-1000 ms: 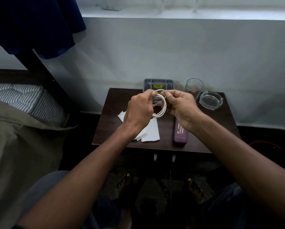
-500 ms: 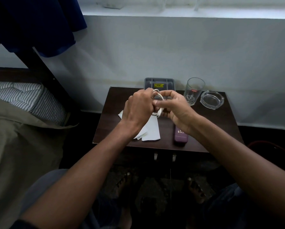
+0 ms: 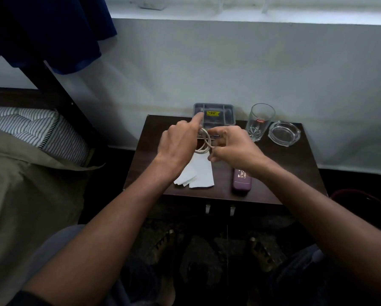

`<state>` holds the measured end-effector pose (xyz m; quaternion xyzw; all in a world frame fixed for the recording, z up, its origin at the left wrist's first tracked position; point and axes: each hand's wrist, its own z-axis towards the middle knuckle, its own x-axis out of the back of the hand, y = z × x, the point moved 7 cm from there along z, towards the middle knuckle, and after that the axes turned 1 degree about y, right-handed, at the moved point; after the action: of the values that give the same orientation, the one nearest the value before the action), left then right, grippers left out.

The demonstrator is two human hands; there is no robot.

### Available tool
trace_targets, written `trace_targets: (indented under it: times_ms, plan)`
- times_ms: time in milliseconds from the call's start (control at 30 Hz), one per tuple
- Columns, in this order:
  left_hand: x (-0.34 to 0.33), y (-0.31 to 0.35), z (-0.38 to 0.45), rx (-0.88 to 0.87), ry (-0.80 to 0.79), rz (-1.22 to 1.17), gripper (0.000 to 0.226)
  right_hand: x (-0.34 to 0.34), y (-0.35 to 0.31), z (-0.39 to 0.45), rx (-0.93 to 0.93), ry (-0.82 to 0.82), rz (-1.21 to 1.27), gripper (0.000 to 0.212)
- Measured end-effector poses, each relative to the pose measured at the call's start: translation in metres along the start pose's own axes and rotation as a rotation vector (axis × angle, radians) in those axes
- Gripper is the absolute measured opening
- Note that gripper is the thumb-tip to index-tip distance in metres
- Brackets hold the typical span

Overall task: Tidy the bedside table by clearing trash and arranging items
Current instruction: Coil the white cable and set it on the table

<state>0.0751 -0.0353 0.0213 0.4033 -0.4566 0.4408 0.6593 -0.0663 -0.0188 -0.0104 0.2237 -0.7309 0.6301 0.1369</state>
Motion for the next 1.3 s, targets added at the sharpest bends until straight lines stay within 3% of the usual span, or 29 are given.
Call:
trace_targets:
  times_ms: [167,267,400,567,833,1000,1167,1300]
  plan:
    - [-0.011,-0.034,0.006,0.105,-0.149,-0.015,0.039,0.028,-0.004,0.003,0.066,0.046,-0.069,0.055]
    - [-0.005,-0.022,0.008,0.021,-0.11,-0.077,0.033,0.039,0.002,0.007,0.08,0.217,-0.126,0.051]
    - [0.0,-0.016,0.011,-0.01,0.005,-0.405,0.018,0.035,0.017,0.008,0.034,0.356,-0.015,0.037]
    - [0.008,-0.007,0.007,0.058,0.124,-0.667,0.024,0.004,0.013,0.002,-0.039,0.176,0.596,0.022]
    - [0.022,-0.005,-0.003,0.059,0.293,-0.231,0.021,-0.014,0.001,-0.001,-0.218,-0.035,1.152,0.037]
    - [0.018,0.001,-0.006,0.013,0.268,-0.206,0.024,-0.018,0.002,-0.001,-0.209,-0.073,1.076,0.017]
    - [0.002,-0.011,0.006,0.089,0.148,-0.556,0.03,-0.02,0.002,0.006,-0.205,-0.1,1.088,0.028]
    - [-0.003,-0.02,0.012,0.103,0.097,-0.581,0.03,-0.021,-0.003,0.011,-0.156,-0.071,1.004,0.025]
